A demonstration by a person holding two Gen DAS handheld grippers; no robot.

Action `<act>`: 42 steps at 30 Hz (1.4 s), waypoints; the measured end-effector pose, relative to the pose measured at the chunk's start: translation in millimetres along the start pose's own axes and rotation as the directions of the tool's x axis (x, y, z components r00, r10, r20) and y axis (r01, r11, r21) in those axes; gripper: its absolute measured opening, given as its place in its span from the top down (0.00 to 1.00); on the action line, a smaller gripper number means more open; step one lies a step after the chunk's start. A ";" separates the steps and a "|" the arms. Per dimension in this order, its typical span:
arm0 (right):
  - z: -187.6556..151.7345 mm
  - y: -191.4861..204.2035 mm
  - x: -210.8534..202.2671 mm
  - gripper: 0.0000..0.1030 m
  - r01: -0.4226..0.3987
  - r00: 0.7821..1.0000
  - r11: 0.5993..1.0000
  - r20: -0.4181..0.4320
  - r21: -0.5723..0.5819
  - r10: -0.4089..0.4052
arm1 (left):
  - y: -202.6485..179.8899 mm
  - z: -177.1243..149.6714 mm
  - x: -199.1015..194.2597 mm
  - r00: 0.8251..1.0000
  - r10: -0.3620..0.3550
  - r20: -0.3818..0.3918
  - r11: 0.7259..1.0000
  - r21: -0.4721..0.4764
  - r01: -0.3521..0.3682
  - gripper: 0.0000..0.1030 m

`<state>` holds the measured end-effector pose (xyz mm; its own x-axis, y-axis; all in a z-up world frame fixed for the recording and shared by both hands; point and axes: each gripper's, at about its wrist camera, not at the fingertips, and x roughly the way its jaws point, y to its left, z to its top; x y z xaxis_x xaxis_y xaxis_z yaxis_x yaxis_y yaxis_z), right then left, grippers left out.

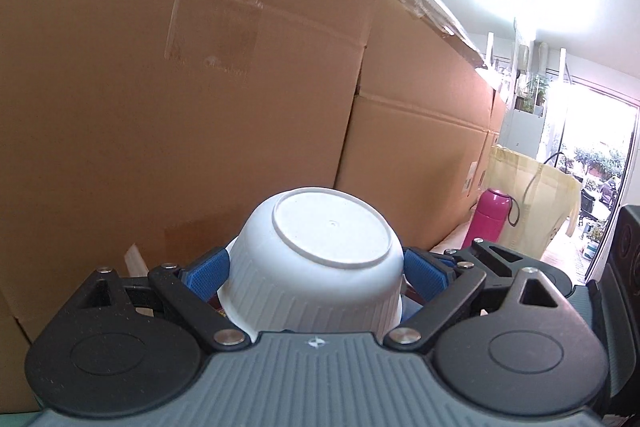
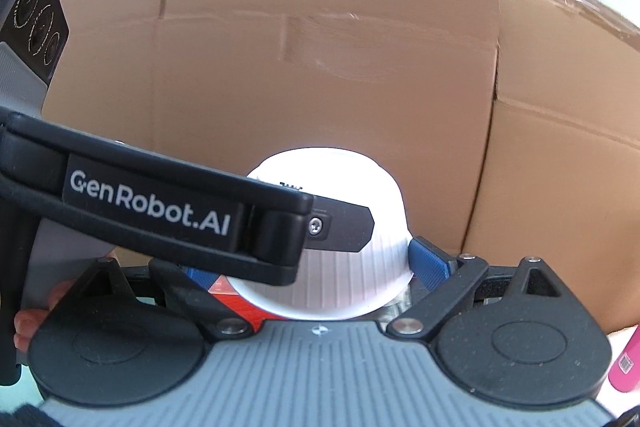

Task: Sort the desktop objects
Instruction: 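Carry the white bowl with the left gripper into the maroon box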

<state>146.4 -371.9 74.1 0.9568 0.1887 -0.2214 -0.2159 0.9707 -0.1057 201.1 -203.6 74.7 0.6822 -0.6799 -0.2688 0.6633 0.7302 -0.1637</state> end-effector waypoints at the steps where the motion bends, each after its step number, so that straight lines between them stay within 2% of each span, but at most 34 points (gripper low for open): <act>1: -0.5 -3.2 4.9 0.09 -0.004 1.000 1.000 -0.006 -0.003 0.004 | 2.4 -0.2 4.3 1.000 0.002 -0.001 1.000 -0.004 -0.002 0.06; 7: -2.7 -12.8 36.6 0.09 -0.045 0.998 0.999 -0.049 -0.001 0.045 | 18.8 -1.3 27.3 0.998 0.047 -0.042 0.999 -0.011 -0.047 0.07; 11: -7.3 -13.2 51.1 0.07 -0.061 0.994 0.998 -0.087 0.008 0.062 | 22.7 -4.7 29.7 0.998 0.039 -0.054 0.999 0.005 -0.039 0.07; 15: -10.2 -15.3 49.2 0.07 -0.061 0.995 0.998 -0.080 0.024 0.063 | 23.7 -3.5 28.5 0.998 0.036 -0.055 0.999 0.000 -0.036 0.06; 20: -11.2 -10.4 41.9 0.07 0.022 0.996 0.999 -0.080 -0.033 -0.025 | 25.1 -2.5 24.7 0.998 0.034 -0.056 0.999 -0.002 -0.035 0.06; 35: -15.1 -3.9 24.8 0.06 0.014 0.996 1.000 -0.092 -0.006 -0.015 | 24.0 -8.2 17.8 0.994 0.055 -0.095 0.998 -0.004 -0.055 0.02; 42: -11.6 6.6 6.8 0.02 0.023 0.997 1.000 -0.079 -0.003 -0.023 | 14.4 -10.0 7.6 0.992 0.059 -0.111 0.998 -0.013 -0.061 0.02</act>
<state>149.3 -365.9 60.6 0.9432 0.1542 -0.2943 -0.1948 0.9742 -0.1139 212.8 -197.6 60.8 0.6818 -0.6242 -0.3815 0.6166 0.7710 -0.1593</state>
